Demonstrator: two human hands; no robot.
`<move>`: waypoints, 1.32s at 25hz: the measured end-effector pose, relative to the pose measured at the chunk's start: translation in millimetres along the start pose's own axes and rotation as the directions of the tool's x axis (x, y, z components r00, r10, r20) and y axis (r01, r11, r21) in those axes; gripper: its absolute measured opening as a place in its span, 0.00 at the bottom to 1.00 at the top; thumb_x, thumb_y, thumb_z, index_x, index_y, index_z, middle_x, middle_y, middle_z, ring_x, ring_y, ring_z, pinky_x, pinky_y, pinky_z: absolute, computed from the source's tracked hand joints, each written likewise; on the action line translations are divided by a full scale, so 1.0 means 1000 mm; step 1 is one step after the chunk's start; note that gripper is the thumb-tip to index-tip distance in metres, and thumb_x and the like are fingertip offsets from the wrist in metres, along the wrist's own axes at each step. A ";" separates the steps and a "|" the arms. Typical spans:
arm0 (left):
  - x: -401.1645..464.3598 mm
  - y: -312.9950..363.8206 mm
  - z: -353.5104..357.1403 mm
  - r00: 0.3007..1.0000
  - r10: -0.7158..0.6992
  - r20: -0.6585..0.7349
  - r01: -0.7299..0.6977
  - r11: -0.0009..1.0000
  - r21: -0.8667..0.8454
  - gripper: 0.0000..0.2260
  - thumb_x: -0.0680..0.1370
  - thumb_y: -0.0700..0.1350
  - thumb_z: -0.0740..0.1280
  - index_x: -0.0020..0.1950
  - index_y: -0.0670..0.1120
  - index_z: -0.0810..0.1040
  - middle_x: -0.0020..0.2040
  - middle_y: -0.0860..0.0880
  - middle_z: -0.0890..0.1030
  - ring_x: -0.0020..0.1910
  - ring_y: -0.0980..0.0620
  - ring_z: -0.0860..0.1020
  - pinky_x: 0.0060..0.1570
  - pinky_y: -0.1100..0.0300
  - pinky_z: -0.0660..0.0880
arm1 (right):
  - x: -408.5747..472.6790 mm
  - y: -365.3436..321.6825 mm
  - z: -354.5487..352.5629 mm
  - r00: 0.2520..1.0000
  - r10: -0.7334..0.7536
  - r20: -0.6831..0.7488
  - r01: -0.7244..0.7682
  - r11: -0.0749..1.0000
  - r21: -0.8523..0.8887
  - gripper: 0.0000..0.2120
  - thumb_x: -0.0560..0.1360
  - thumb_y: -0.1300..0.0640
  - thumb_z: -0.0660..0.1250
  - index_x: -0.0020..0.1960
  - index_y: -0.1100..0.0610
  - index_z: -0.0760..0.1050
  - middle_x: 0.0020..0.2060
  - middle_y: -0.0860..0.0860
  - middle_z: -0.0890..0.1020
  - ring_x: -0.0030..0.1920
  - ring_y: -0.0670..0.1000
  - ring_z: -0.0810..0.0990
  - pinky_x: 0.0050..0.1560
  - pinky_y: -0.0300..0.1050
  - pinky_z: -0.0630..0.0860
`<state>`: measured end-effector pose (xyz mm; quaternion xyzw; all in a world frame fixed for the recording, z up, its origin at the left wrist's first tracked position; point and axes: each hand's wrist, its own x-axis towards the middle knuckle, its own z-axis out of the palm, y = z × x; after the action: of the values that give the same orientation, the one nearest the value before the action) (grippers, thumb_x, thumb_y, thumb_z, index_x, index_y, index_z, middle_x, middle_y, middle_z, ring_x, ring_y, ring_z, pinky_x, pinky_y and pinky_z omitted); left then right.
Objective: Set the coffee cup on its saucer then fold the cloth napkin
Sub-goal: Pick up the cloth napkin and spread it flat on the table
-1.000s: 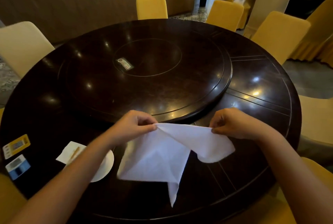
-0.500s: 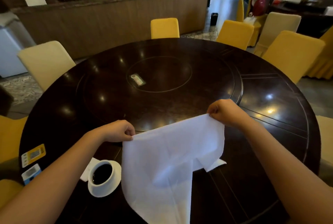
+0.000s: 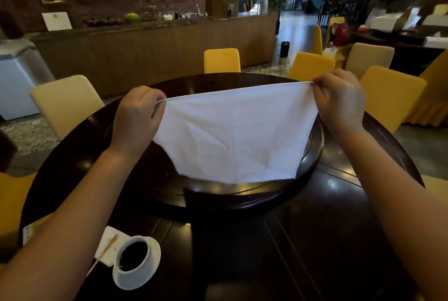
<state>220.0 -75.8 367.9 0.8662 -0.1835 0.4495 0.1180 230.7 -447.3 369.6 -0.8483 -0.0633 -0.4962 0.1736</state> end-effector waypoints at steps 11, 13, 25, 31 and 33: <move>-0.266 0.043 0.040 0.947 0.056 0.318 0.000 0.985 -0.172 0.10 0.78 0.40 0.61 0.45 0.36 0.80 0.40 0.41 0.80 0.41 0.44 0.78 0.44 0.54 0.74 | -0.255 0.039 -0.012 0.881 -0.047 0.472 -0.016 0.991 0.130 0.07 0.71 0.65 0.67 0.49 0.61 0.79 0.44 0.56 0.81 0.46 0.54 0.80 0.48 0.46 0.76; -0.304 0.051 0.048 0.891 0.072 0.448 0.023 0.979 -0.203 0.14 0.80 0.43 0.57 0.44 0.38 0.80 0.40 0.43 0.80 0.39 0.44 0.79 0.39 0.54 0.76 | -0.298 0.045 -0.016 0.811 -0.025 0.584 -0.036 0.995 0.093 0.11 0.67 0.68 0.72 0.48 0.61 0.79 0.44 0.56 0.83 0.45 0.54 0.82 0.46 0.46 0.78; -0.421 0.090 0.047 0.676 -0.080 0.732 0.318 0.928 -0.192 0.20 0.81 0.48 0.53 0.46 0.39 0.82 0.50 0.44 0.83 0.54 0.46 0.80 0.53 0.55 0.77 | -0.430 0.051 -0.030 0.554 0.052 0.831 -0.086 0.996 -0.005 0.12 0.64 0.68 0.75 0.47 0.62 0.81 0.51 0.58 0.83 0.55 0.58 0.80 0.57 0.53 0.72; -0.459 0.107 0.025 0.709 -0.143 0.691 0.367 0.911 -0.189 0.11 0.77 0.42 0.63 0.51 0.38 0.82 0.54 0.45 0.82 0.59 0.49 0.77 0.60 0.57 0.73 | -0.446 0.046 -0.059 0.567 -0.053 0.822 0.018 0.998 0.052 0.11 0.74 0.60 0.63 0.48 0.65 0.81 0.51 0.61 0.82 0.55 0.60 0.80 0.57 0.54 0.73; -0.470 0.113 0.016 0.724 -0.133 0.677 0.362 0.909 -0.208 0.10 0.77 0.41 0.64 0.52 0.38 0.82 0.55 0.45 0.81 0.60 0.49 0.77 0.61 0.57 0.72 | -0.452 0.045 -0.075 0.534 -0.062 0.843 0.040 0.998 0.048 0.11 0.76 0.57 0.64 0.50 0.64 0.80 0.52 0.60 0.82 0.56 0.59 0.79 0.57 0.53 0.72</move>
<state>-64.4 -84.2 -22.9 0.9524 -0.1652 0.0646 0.2481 -44.2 -486.9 2.2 -0.9781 -0.1694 -0.0299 0.1168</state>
